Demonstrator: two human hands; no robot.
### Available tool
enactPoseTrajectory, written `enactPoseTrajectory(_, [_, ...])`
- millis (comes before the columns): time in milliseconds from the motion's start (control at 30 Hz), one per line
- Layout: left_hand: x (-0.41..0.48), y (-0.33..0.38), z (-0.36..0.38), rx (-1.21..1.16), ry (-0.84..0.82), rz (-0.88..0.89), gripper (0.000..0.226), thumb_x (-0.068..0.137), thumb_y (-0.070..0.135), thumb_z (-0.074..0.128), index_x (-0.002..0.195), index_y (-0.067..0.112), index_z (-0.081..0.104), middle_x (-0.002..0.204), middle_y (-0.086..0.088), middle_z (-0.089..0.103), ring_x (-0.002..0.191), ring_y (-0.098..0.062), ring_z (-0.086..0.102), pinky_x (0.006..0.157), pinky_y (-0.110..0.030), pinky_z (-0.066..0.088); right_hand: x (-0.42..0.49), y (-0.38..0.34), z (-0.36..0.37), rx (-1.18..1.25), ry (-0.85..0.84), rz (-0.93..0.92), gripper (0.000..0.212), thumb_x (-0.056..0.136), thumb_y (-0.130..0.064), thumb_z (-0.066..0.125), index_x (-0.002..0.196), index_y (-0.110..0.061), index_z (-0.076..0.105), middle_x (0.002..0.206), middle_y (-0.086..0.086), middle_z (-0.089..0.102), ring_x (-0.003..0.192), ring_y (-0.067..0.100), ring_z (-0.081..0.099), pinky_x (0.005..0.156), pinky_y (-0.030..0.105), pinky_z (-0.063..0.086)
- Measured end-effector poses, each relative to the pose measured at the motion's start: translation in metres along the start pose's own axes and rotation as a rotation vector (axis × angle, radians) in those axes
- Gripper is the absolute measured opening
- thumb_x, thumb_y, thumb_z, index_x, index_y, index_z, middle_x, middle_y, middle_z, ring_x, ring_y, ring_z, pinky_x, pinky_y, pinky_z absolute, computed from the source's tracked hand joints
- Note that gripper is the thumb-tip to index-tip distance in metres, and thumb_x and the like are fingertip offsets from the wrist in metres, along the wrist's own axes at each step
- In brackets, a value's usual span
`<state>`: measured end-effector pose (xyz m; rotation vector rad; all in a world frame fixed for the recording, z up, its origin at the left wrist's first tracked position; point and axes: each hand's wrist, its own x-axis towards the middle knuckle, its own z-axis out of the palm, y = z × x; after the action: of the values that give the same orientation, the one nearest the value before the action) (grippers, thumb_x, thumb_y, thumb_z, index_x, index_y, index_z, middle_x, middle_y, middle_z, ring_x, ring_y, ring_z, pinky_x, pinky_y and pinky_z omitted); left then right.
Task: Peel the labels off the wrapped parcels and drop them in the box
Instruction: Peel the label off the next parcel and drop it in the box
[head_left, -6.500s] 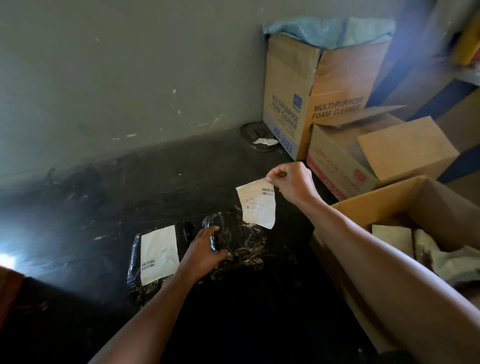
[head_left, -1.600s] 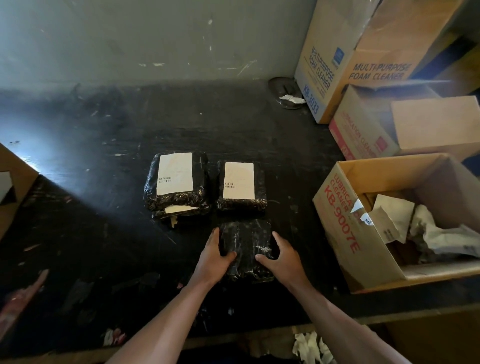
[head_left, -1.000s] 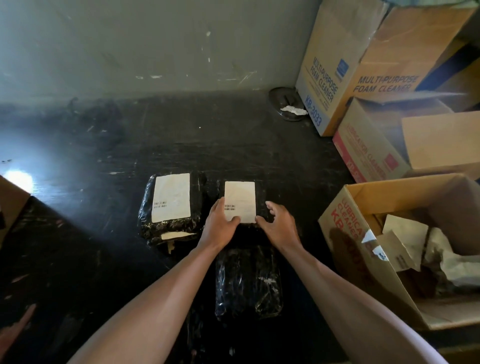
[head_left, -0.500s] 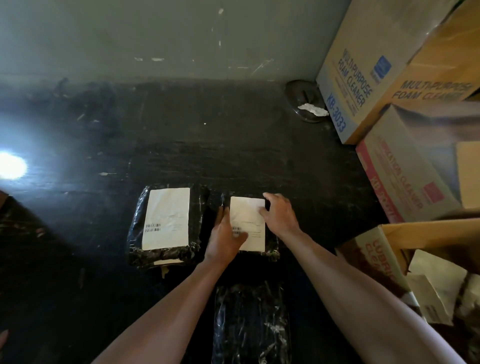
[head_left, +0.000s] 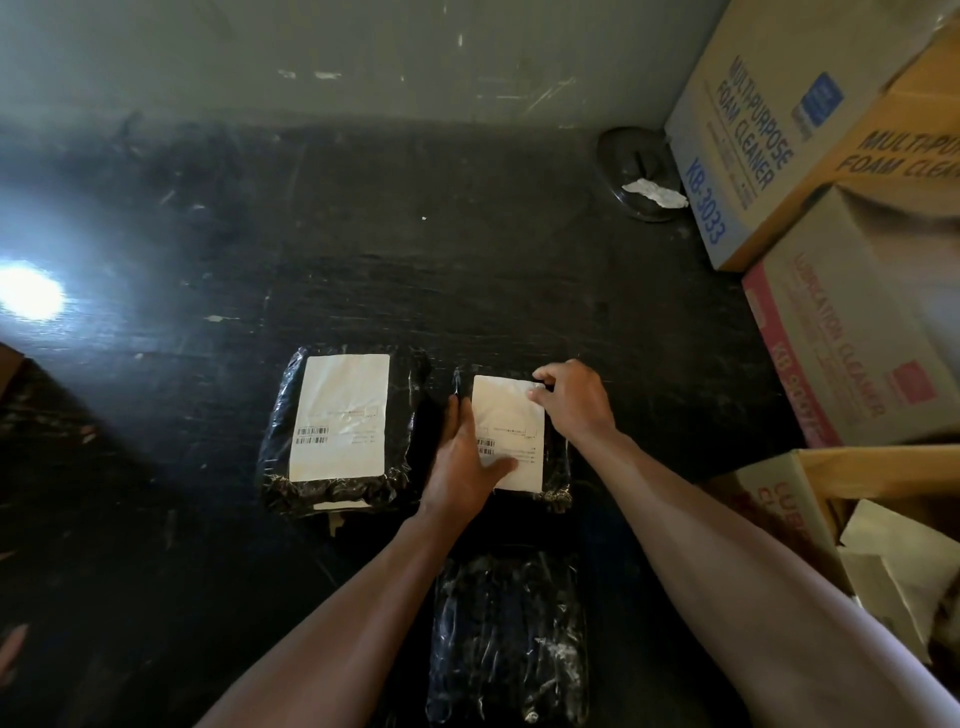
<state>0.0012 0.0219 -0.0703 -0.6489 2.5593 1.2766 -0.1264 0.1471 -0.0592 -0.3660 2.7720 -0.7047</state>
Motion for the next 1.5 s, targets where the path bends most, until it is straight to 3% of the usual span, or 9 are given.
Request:
enactPoseTrajectory(300, [0.002, 0.000, 0.002, -0.028, 0.006, -0.003, 0.105, 0.082, 0.027, 0.077, 0.157, 0.015, 0.004, 0.164, 0.002, -0.004, 0.148, -0.020, 0.017, 0.115, -0.044, 0.031, 0.019, 0.003, -0.015, -0.018, -0.173, 0.004, 0.027, 0.090, -0.020, 0.073, 0.117, -0.015, 0.071, 0.125, 0.004, 0.069, 0.116, 0.017, 0.063, 0.097, 0.033, 0.049])
enactPoseTrajectory(667, [0.006, 0.002, 0.002, -0.012, 0.004, -0.013, 0.106, 0.082, 0.025, 0.077, 0.156, 0.011, 0.004, 0.164, 0.000, -0.005, 0.147, -0.019, 0.020, 0.114, -0.037, 0.032, 0.032, 0.002, -0.016, 0.040, -0.234, 0.083, 0.016, 0.086, -0.015, 0.077, 0.101, -0.017, 0.074, 0.109, 0.001, 0.072, 0.103, 0.012, 0.066, 0.089, 0.029, 0.052])
enactPoseTrajectory(1000, [0.005, 0.000, 0.004, -0.034, 0.020, -0.013, 0.107, 0.080, 0.025, 0.079, 0.156, 0.012, 0.005, 0.164, 0.000, -0.002, 0.146, -0.020, 0.023, 0.113, -0.041, 0.035, 0.036, 0.000, -0.016, 0.053, -0.283, 0.127, 0.009, 0.087, -0.013, 0.076, 0.091, -0.020, 0.071, 0.106, 0.001, 0.071, 0.096, 0.011, 0.063, 0.086, 0.031, 0.052])
enactPoseTrajectory(1300, [0.013, 0.010, 0.009, -0.006, 0.091, -0.047, 0.109, 0.080, 0.035, 0.078, 0.156, 0.012, 0.004, 0.164, 0.000, -0.004, 0.149, -0.020, 0.011, 0.118, -0.037, 0.023, 0.036, -0.001, -0.015, 0.082, -0.251, 0.153, 0.004, 0.092, -0.016, 0.070, 0.094, -0.019, 0.072, 0.110, 0.003, 0.070, 0.099, 0.012, 0.063, 0.084, 0.029, 0.051])
enactPoseTrajectory(1500, [0.021, 0.013, 0.007, -0.004, 0.089, -0.002, 0.114, 0.076, 0.030, 0.082, 0.156, 0.015, 0.002, 0.164, 0.002, -0.008, 0.149, -0.019, 0.012, 0.116, -0.041, 0.029, 0.036, -0.003, -0.008, -0.001, -0.260, 0.101, 0.013, 0.099, -0.017, 0.061, 0.105, -0.013, 0.071, 0.113, 0.006, 0.070, 0.100, 0.016, 0.066, 0.080, 0.030, 0.052])
